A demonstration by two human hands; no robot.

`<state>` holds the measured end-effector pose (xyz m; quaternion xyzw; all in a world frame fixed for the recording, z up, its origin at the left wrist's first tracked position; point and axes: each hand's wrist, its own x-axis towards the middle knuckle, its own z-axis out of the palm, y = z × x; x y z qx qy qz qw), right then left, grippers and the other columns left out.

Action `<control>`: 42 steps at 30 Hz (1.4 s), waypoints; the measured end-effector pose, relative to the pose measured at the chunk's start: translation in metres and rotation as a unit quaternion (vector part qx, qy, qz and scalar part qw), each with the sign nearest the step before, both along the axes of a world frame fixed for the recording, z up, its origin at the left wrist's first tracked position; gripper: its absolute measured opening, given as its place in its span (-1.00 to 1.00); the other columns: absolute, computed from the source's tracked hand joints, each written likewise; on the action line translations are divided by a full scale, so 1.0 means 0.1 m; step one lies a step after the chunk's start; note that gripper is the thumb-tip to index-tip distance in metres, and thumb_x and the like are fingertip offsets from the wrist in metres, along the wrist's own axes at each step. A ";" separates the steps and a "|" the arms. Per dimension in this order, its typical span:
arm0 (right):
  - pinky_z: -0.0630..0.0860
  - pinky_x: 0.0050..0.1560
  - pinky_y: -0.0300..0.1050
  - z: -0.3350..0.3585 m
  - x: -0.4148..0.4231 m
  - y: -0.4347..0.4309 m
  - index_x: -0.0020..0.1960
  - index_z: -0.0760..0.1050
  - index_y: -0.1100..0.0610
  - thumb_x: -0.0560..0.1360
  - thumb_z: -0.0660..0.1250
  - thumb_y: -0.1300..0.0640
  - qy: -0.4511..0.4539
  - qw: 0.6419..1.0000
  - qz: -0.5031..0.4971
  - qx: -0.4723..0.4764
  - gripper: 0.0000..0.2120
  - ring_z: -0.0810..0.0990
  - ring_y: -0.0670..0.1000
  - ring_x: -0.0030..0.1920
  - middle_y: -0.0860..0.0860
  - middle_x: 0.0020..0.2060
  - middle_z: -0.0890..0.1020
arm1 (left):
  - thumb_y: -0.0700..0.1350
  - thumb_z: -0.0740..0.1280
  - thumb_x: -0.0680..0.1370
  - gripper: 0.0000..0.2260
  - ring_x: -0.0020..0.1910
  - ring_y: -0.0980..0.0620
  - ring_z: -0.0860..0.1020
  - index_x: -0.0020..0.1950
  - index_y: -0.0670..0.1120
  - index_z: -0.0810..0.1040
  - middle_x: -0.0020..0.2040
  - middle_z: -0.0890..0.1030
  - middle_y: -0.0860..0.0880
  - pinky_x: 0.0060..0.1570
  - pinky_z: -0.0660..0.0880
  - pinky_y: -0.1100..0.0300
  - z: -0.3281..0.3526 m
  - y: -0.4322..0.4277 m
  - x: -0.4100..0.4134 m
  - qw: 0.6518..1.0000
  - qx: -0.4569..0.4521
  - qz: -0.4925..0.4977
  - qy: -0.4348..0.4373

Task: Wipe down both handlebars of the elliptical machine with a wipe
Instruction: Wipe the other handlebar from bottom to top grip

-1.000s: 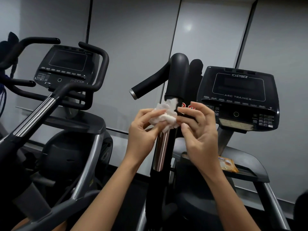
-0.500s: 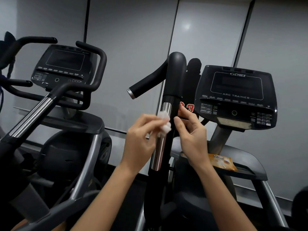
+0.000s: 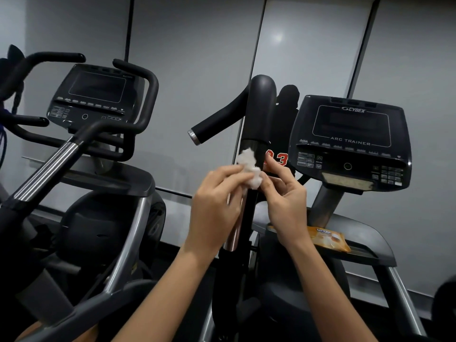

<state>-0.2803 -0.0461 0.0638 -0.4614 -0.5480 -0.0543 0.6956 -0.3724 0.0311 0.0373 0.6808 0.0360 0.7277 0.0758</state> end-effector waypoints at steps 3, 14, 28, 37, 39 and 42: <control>0.54 0.07 -0.19 0.00 0.00 0.01 0.15 0.43 -0.16 0.52 0.29 0.28 -0.001 1.000 -0.009 0.003 -0.63 0.59 -0.14 -0.04 -0.06 0.02 0.55 | -0.22 0.24 0.51 -0.76 0.02 0.09 0.57 0.10 -0.18 0.63 0.02 0.62 -0.08 0.05 0.52 0.22 -0.16 -0.01 -0.04 1.000 -0.014 -0.012 0.003; 0.53 0.14 -0.05 -0.01 0.01 0.03 0.20 0.42 -0.11 0.53 0.29 0.27 0.002 1.000 -0.009 -0.004 -0.64 0.60 0.05 0.06 0.12 0.12 0.56 | -0.19 0.28 0.52 -0.81 -0.03 0.03 0.56 0.01 -0.23 0.64 -0.02 0.60 -0.10 -0.03 0.50 0.27 0.08 -0.05 -0.05 0.999 0.011 0.015 0.049; 0.52 0.14 -0.09 0.00 0.00 0.03 0.19 0.42 -0.10 0.53 0.29 0.28 0.003 1.000 -0.006 -0.001 -0.65 0.60 -0.06 0.01 0.02 0.05 0.55 | -0.25 0.36 0.50 -0.84 -0.01 0.01 0.59 0.06 -0.19 0.64 0.02 0.60 -0.08 0.00 0.53 0.20 0.11 -0.05 0.04 1.000 -0.012 -0.012 0.004; 0.51 0.05 -0.23 -0.04 -0.07 0.08 0.16 0.41 -0.16 0.55 0.25 0.27 0.023 1.000 -0.007 0.017 -0.65 0.58 -0.04 0.04 -0.04 0.05 0.53 | -0.16 0.46 0.44 -0.86 -0.11 0.20 0.60 -0.03 -0.02 0.61 -0.13 0.62 0.14 -0.06 0.54 0.30 0.33 -0.10 0.01 0.965 -0.202 -0.162 -0.047; 0.52 0.03 -0.24 -0.05 -0.09 0.07 0.15 0.40 -0.18 0.56 0.24 0.26 0.023 1.000 -0.008 0.017 -0.65 0.59 -0.02 0.05 0.01 0.08 0.53 | -0.12 0.44 0.47 -0.95 -0.17 0.20 0.61 -0.09 -0.01 0.61 -0.18 0.64 0.10 -0.09 0.54 0.31 0.47 -0.08 0.06 0.931 -0.280 -0.222 -0.080; 0.53 0.03 -0.24 -0.04 -0.10 0.06 0.15 0.40 -0.19 0.56 0.23 0.25 0.021 1.000 -0.006 0.016 -0.65 0.58 -0.03 0.06 0.03 0.10 0.53 | -0.18 0.35 0.53 -0.94 -0.39 0.23 0.56 -0.10 -0.09 0.61 -0.33 0.60 0.07 -0.26 0.55 0.34 0.52 0.01 0.12 0.842 -0.403 -0.351 -0.077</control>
